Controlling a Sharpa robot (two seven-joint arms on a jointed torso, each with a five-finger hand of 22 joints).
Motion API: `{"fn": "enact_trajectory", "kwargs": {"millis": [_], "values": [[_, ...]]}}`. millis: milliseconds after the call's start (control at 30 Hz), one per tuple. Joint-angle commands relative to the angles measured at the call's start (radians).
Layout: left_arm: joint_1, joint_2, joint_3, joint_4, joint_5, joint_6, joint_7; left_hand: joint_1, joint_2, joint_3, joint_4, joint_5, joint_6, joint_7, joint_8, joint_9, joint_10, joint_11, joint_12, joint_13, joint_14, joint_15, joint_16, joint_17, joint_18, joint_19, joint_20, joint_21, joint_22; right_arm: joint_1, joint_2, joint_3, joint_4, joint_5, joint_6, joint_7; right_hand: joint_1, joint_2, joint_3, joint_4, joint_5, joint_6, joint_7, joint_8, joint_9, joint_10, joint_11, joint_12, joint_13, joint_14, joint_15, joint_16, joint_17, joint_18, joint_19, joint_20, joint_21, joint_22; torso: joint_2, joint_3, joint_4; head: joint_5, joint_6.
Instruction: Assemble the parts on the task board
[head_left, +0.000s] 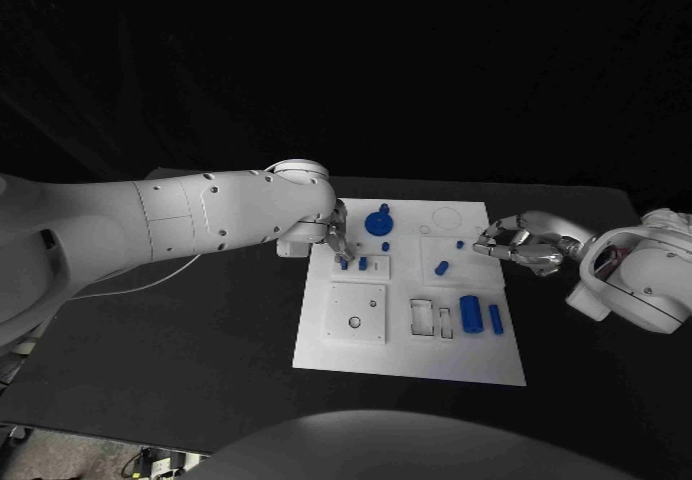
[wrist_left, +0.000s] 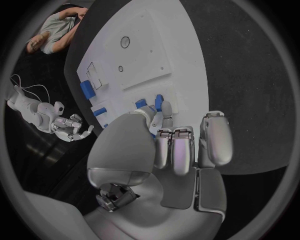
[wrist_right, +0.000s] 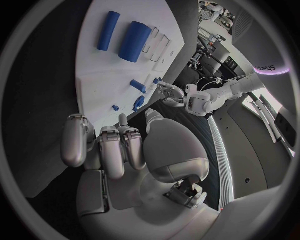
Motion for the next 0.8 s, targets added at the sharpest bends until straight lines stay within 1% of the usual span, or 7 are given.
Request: {"fn": "enact_trajectory", "kwargs": {"millis": [33,300,367,467,800], "values": [[-0.010,0.004,-0.005,0.002,0.003,0.053,-0.161,-0.006,0.003,0.005,0.001,-0.009,0.002,-0.005,-0.005,-0.002,0.106,0.000,0.002,0.262,0.100,-0.003,-0.009,0.255,0.012,-0.010,0.000,-0.006,0.077,-0.001,0.000,0.000,0.001,-0.004,0.009,0.005,0.013,0.001,-0.001,-0.003,0.004,0.002,0.002,-0.006,-0.001,0.104,0.008,0.000,0.263,0.106,0.005,0.003,0.263,0.017,-0.005,0.002,-0.006,0.167,0.001,-0.0003,-0.0002,-0.001,0.000],[-0.013,0.002,-0.005,0.000,-0.008,0.058,-0.161,-0.012,0.001,0.006,-0.001,-0.016,-0.005,-0.003,-0.010,-0.003,0.106,0.002,0.002,0.262,0.099,-0.002,-0.015,0.252,0.014,-0.014,0.001,-0.015,0.071,-0.001,-0.001,0.000,0.001,-0.004,0.009,0.005,0.013,0.001,-0.001,-0.003,0.004,0.002,0.002,-0.006,-0.001,0.104,0.008,0.000,0.263,0.106,0.005,0.003,0.263,0.017,-0.005,0.002,-0.006,0.167,0.001,-0.0005,0.0004,0.000,0.000],[-0.014,0.000,-0.005,0.002,-0.009,0.053,-0.159,-0.005,0.001,0.014,-0.014,-0.007,-0.006,-0.004,-0.009,-0.002,0.106,0.001,0.002,0.262,0.099,-0.002,-0.015,0.252,0.014,-0.013,0.001,-0.016,0.071,-0.001,-0.002,0.000,0.001,-0.004,0.008,0.005,0.013,0.001,-0.001,-0.003,0.004,0.002,0.002,-0.006,-0.001,0.104,0.008,0.000,0.263,0.106,0.005,0.003,0.263,0.017,-0.005,0.002,-0.006,0.167,0.001,-0.0007,0.0006,0.000,0.000],[-0.014,-0.004,-0.005,0.009,-0.010,0.038,-0.157,0.004,-0.006,0.023,-0.031,-0.005,-0.003,-0.006,-0.007,0.000,0.106,0.000,0.002,0.262,0.099,-0.003,-0.015,0.252,0.014,-0.012,0.001,-0.017,0.072,-0.002,-0.002,0.000,0.001,-0.004,0.008,0.006,0.013,0.001,-0.001,-0.003,0.004,0.002,0.002,-0.006,-0.001,0.104,0.008,0.000,0.263,0.106,0.005,0.003,0.263,0.017,-0.005,0.002,-0.006,0.167,0.001,-0.0009,0.0006,0.001,0.000],[-0.014,-0.026,-0.003,0.039,-0.024,-0.018,-0.149,0.018,-0.024,0.045,-0.062,-0.010,0.004,-0.009,-0.002,0.002,0.106,-0.003,0.002,0.262,0.099,-0.005,-0.018,0.250,0.014,-0.009,-0.001,-0.017,0.074,-0.003,-0.003,0.000,0.000,-0.004,0.004,0.007,0.013,0.001,-0.001,-0.003,0.004,0.002,0.002,-0.006,-0.001,0.104,0.008,0.000,0.263,0.106,0.005,0.003,0.263,0.017,-0.005,0.002,-0.006,0.167,0.000,-0.0007,0.0005,-0.002,0.000]]}}
